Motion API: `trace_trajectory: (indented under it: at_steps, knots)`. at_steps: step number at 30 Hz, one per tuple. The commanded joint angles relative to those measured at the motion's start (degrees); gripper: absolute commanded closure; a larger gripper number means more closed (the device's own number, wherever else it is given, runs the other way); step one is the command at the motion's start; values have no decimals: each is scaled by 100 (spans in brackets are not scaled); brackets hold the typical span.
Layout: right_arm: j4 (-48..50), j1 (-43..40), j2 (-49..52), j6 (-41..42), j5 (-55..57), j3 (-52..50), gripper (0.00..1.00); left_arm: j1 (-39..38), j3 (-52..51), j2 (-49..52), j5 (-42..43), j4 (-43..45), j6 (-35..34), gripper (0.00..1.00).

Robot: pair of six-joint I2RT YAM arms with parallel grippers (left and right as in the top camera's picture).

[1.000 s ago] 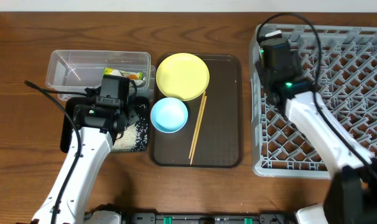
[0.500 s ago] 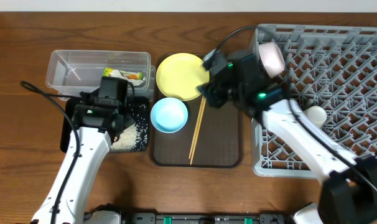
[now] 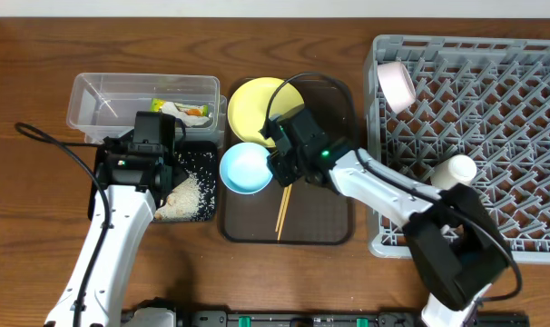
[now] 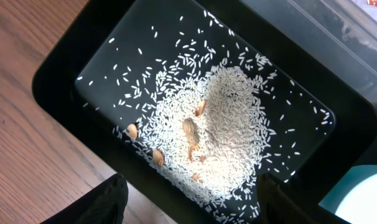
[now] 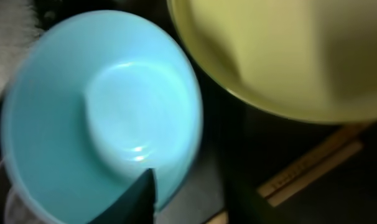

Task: Sort waste into correct bins and load items into the dishwasher rack
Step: 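Reach the right gripper to the light-blue bowl and grasp its rim, then carry the blue bowl with the right gripper into the dish rack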

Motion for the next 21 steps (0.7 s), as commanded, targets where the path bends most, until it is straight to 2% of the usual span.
trace_trajectory:
  at_steps: [1, 8, 14, 18, 21]
  knots:
    - [-2, 48, 111, 431, 398, 7, 71, 24, -39, 7, -92, -26, -72, 31]
    - [-83, 46, 114, 450, 459, 7, 75, 24, -39, 7, -92, -28, -74, 31]
    - [-149, 59, 114, 595, 404, 7, 69, 24, -39, 7, -92, -28, -72, 31]
    - [-260, 57, 114, 619, 372, 7, 77, 24, -39, 7, -92, -26, -72, 31]
    - [-280, 57, 114, 621, 369, 7, 88, 24, -39, 7, -90, -26, -72, 31]
